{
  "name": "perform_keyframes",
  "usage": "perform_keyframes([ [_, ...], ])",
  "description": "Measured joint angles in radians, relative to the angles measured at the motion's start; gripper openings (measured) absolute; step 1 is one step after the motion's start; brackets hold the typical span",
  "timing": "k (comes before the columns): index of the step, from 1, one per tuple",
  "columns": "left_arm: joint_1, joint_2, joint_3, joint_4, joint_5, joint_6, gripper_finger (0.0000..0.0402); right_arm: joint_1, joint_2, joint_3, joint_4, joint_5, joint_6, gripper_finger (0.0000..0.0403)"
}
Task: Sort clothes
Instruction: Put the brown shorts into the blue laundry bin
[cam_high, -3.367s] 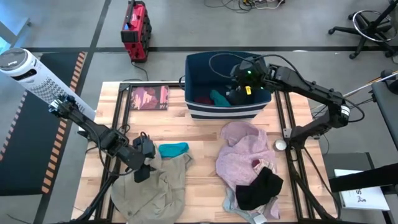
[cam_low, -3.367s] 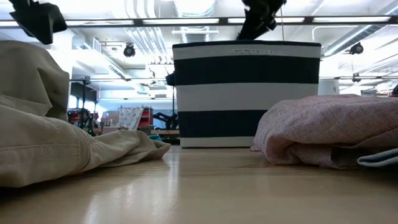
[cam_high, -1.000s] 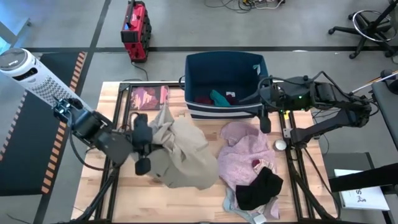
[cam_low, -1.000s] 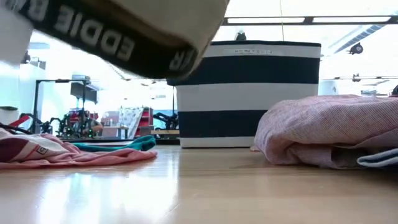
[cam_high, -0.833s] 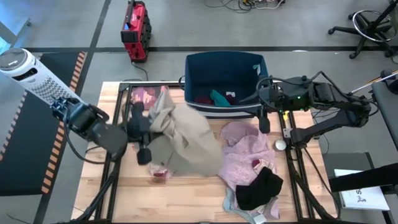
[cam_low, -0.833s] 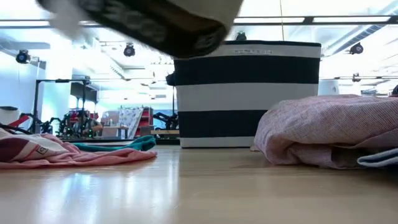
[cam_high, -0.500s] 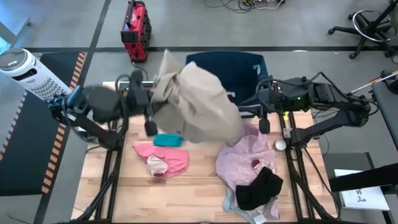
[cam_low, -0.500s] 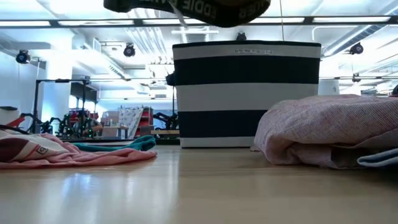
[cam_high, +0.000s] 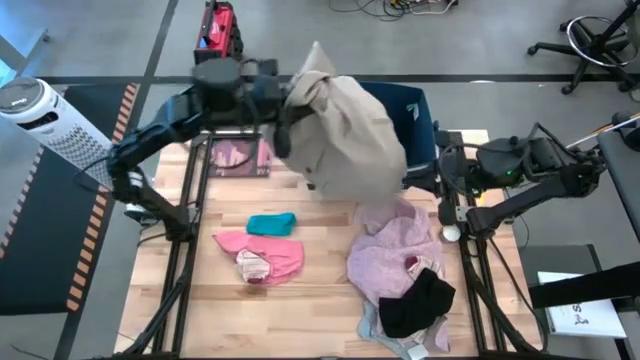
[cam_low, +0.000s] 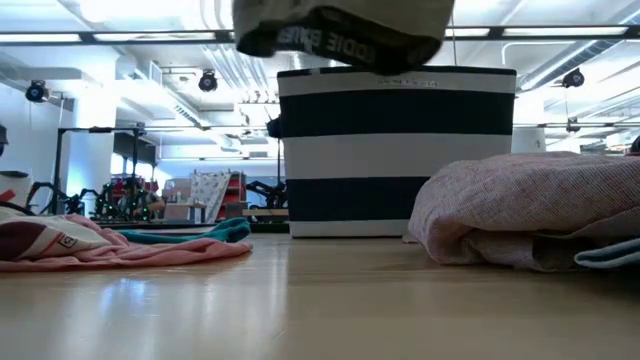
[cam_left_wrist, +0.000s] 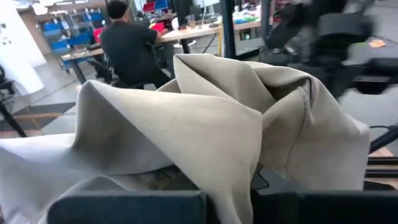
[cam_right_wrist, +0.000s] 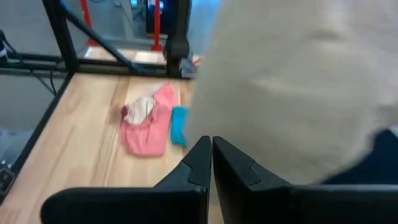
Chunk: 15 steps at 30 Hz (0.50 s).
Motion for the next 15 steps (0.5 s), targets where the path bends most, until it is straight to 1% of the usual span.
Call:
perform_keyframes([
  [3,0.033,0.091,0.097,-0.004,0.01,0.032,0.0001,0.053,0.008,-0.012,-0.034,0.046,0.047,0.0],
  [7,0.078,0.236,0.285,-0.021,0.028,0.06,0.0001,0.122,0.028,-0.027,-0.04,0.078,0.084,0.0],
  [8,0.089,0.254,0.286,0.02,0.048,0.058,0.0001,0.139,0.033,-0.031,-0.04,0.093,0.095,0.0],
  [9,0.102,0.253,0.25,0.1,0.076,0.053,0.0001,0.158,0.04,-0.034,-0.041,0.112,0.103,0.0],
  [10,0.125,0.252,0.227,0.137,0.112,0.045,0.0001,0.174,0.045,-0.039,-0.039,0.131,0.109,0.0],
  [12,0.151,0.261,0.203,0.167,0.153,0.018,0.0001,0.208,0.055,-0.045,-0.043,0.157,0.122,0.0],
  [13,0.162,0.268,0.203,0.19,0.157,0.005,0.0001,0.222,0.057,-0.048,-0.041,0.168,0.126,0.0],
  [15,0.195,0.275,0.202,0.179,0.164,-0.015,0.0001,0.251,0.063,-0.052,-0.042,0.197,0.138,0.0],
])
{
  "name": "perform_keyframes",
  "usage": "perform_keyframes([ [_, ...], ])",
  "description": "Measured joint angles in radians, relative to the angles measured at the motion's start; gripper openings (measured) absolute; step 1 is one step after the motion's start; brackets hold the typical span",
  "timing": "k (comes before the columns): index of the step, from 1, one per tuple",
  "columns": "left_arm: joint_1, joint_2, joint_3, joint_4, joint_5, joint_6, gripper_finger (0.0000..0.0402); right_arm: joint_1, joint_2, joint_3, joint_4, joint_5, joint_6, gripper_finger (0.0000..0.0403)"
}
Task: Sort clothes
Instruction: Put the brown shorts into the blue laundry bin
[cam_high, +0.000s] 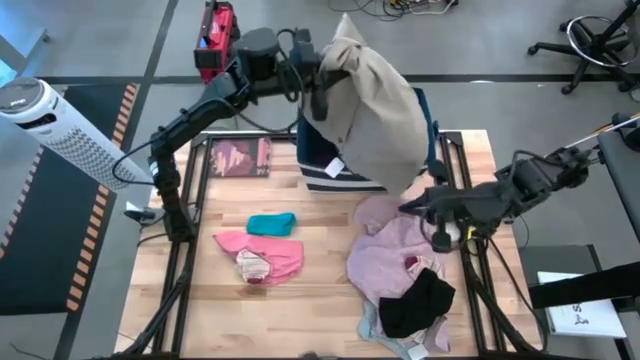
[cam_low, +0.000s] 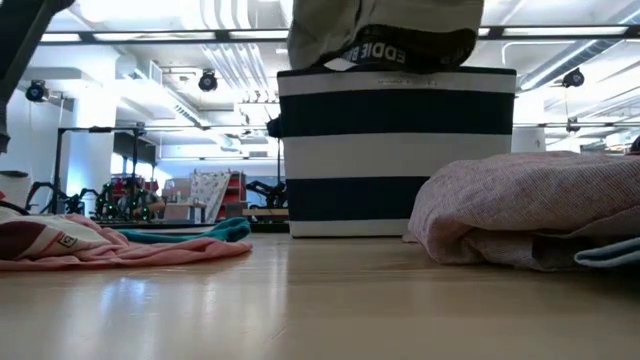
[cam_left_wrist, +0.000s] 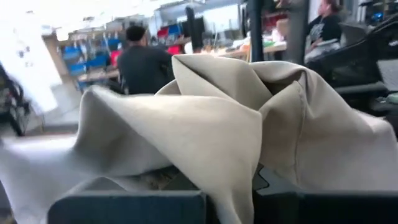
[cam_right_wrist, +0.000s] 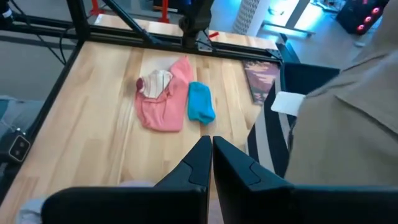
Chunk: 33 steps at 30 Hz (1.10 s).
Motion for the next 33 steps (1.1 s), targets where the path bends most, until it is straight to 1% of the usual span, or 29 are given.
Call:
perform_keyframes([
  [5,0.043,0.039,0.003,0.016,-0.014,-0.017,0.0001,0.047,0.003,-0.004,-0.002,0.078,0.009,0.0],
  [8,0.047,0.057,0.003,0.085,-0.104,-0.041,0.0001,0.057,0.003,-0.005,-0.001,0.132,0.009,0.0],
  [11,0.052,0.078,0.005,0.135,-0.169,-0.067,0.0001,0.057,0.003,-0.005,-0.001,0.142,0.006,0.0],
  [18,0.03,0.104,-0.004,0.108,-0.172,-0.125,0.0001,0.057,0.003,-0.007,-0.02,0.16,0.003,0.0],
  [23,0.001,0.1,-0.093,0.103,-0.168,-0.12,0.0001,0.057,0.003,-0.009,-0.026,0.16,0.006,0.0],
  [27,-0.019,0.1,-0.192,0.095,-0.086,-0.118,0.0001,0.057,0.003,-0.01,-0.027,0.16,0.006,0.0],
  [33,-0.024,0.1,-0.352,0.118,-0.068,-0.093,0.0001,0.057,0.003,-0.011,-0.028,0.16,0.006,0.0],
])
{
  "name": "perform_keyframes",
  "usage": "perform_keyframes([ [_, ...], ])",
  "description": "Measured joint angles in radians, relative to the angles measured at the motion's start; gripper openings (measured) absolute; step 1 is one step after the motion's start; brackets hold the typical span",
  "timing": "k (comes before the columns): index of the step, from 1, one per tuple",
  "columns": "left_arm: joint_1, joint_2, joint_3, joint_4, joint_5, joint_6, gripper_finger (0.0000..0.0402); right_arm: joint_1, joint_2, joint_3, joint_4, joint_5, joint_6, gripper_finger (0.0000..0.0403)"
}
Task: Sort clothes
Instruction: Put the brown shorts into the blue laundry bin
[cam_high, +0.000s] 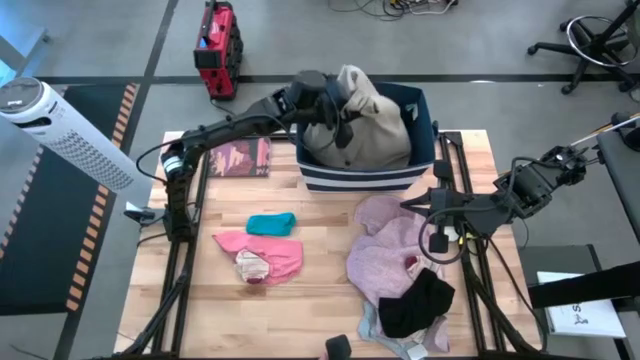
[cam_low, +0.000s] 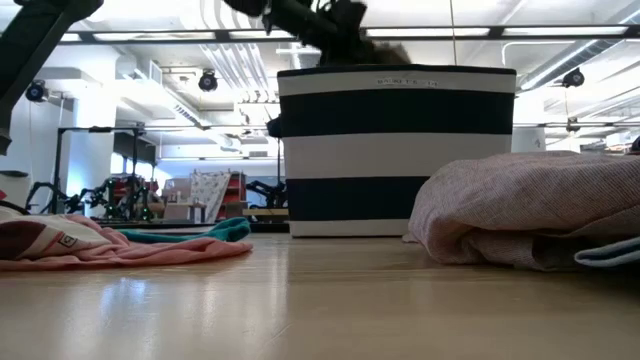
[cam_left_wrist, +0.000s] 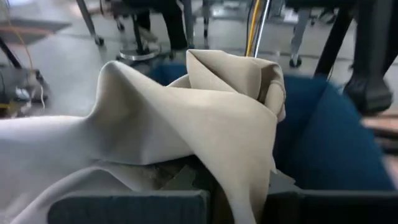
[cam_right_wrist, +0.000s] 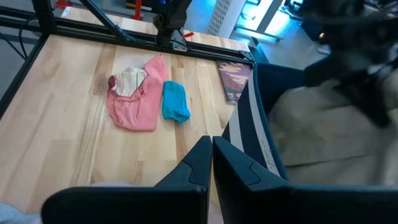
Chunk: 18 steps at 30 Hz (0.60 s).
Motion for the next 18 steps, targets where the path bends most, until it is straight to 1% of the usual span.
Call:
perform_keyframes([
  [6,0.001,0.0,-0.109,0.009,0.002,0.002,0.0002,0.0,0.0,-0.006,-0.001,0.0,-0.002,0.0],
  [9,0.0,0.0,-0.134,0.003,0.003,-0.003,0.0015,0.0,0.0,-0.013,-0.001,0.0,-0.002,0.0],
  [11,-0.001,0.0,-0.135,-0.006,0.003,0.0,0.0035,0.0,0.0,-0.016,-0.001,0.0,0.0,0.0],
  [13,-0.002,-0.002,-0.135,-0.022,0.025,0.013,0.0064,0.0,0.001,-0.018,-0.001,-0.002,0.001,0.0],
  [16,-0.003,-0.003,-0.113,-0.084,0.075,0.001,0.0116,0.0,0.002,-0.019,-0.001,-0.004,0.012,0.0],
  [18,-0.006,-0.005,-0.084,-0.135,0.081,-0.021,0.0153,0.0,0.002,-0.019,-0.003,-0.004,0.013,0.0],
])
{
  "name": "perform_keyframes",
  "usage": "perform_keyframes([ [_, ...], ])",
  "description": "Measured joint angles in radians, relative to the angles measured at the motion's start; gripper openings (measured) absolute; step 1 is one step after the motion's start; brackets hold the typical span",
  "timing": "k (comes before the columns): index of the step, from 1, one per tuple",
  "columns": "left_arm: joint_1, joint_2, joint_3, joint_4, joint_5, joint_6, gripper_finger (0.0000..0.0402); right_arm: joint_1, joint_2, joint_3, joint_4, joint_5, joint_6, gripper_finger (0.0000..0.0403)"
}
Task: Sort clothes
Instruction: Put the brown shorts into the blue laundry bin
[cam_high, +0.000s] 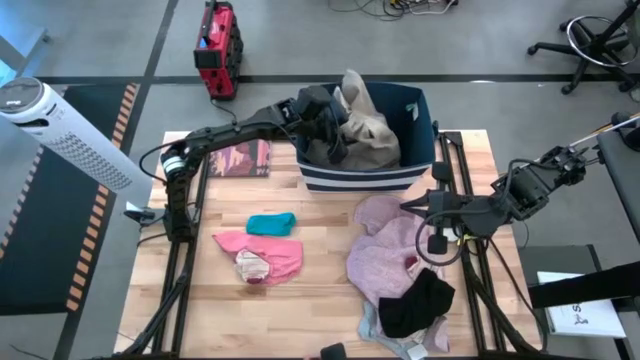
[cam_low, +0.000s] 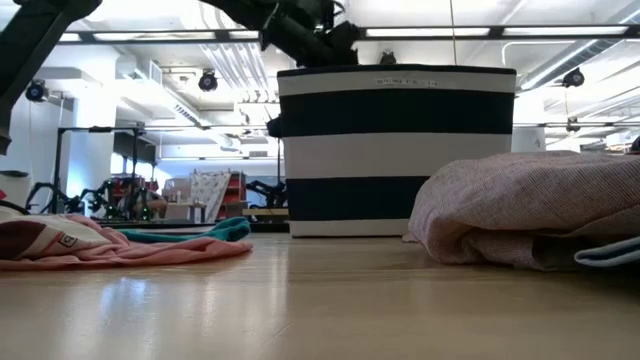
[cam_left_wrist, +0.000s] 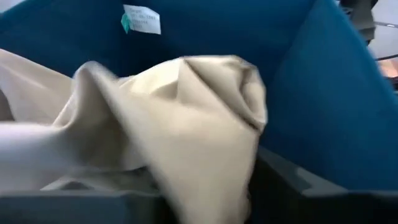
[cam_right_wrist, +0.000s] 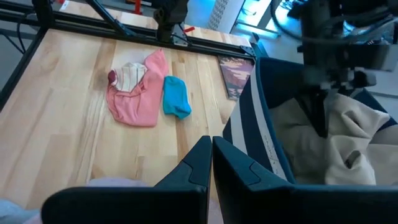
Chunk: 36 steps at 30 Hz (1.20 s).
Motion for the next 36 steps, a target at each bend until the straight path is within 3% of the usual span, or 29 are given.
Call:
perform_keyframes([
  [6,-0.007,-0.002,0.112,-0.162,-0.001,-0.011,0.0251,0.0,0.0,0.0,-0.031,0.001,0.029,0.0],
  [10,-0.027,-0.002,0.209,-0.247,-0.001,-0.004,0.029,-0.002,0.0,-0.005,-0.046,0.026,0.04,0.0],
  [16,-0.057,-0.008,0.35,-0.348,-0.009,0.039,0.0297,-0.05,0.0,-0.012,-0.036,0.114,0.012,0.0],
  [21,-0.063,-0.052,0.386,-0.34,-0.022,0.058,0.0284,-0.178,0.0,-0.013,0.038,0.122,-0.077,0.0],
  [23,-0.063,-0.074,0.387,-0.349,-0.032,0.067,0.0282,-0.247,-0.001,-0.013,0.092,0.067,-0.141,0.0],
  [30,-0.062,-0.155,0.276,-0.277,-0.036,0.057,0.0281,-0.545,0.018,-0.013,0.261,-0.268,-0.286,0.0],
  [36,-0.069,-0.156,0.155,-0.258,-0.035,0.057,0.0293,-0.775,0.116,-0.016,0.366,-0.524,-0.351,0.0],
])
